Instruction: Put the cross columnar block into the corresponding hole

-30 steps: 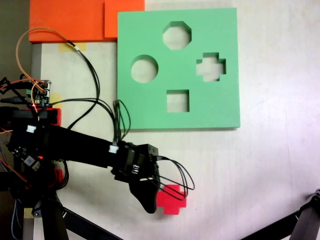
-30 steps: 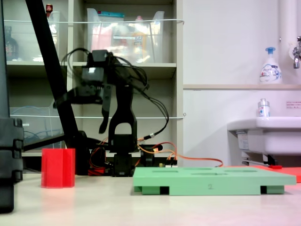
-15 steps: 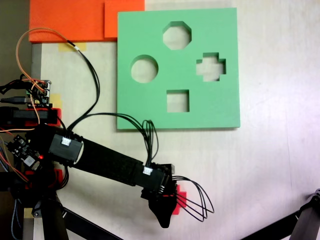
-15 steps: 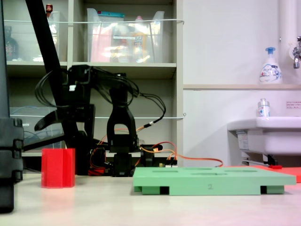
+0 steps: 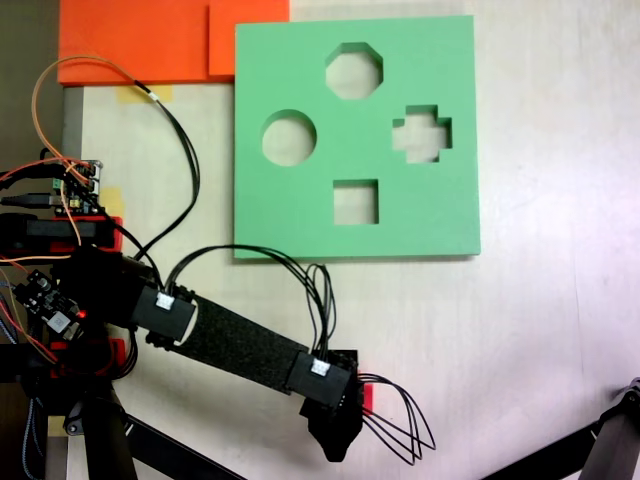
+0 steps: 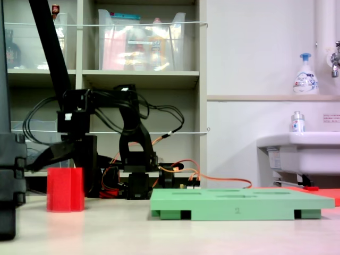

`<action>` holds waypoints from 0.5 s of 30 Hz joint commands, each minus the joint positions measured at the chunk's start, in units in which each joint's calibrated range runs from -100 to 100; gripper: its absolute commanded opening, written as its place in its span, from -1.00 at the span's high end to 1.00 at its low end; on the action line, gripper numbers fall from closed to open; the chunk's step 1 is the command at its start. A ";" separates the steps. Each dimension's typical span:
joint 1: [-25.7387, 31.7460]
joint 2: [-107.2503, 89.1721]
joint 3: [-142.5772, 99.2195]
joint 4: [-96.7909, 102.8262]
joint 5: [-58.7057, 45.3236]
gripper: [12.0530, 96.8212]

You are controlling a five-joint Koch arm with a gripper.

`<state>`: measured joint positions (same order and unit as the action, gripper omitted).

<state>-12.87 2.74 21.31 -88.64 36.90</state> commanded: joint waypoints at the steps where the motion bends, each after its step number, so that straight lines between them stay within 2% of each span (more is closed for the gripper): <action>1: -0.39 0.34 3.21 2.32 -0.59 -0.45; 3: -0.39 1.17 3.11 2.51 -0.59 -0.39; 8: -0.44 1.59 2.62 2.51 -0.78 0.16; 15: -0.68 1.31 -0.38 2.03 -1.22 0.34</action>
<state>-13.21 4.10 21.51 -88.45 36.26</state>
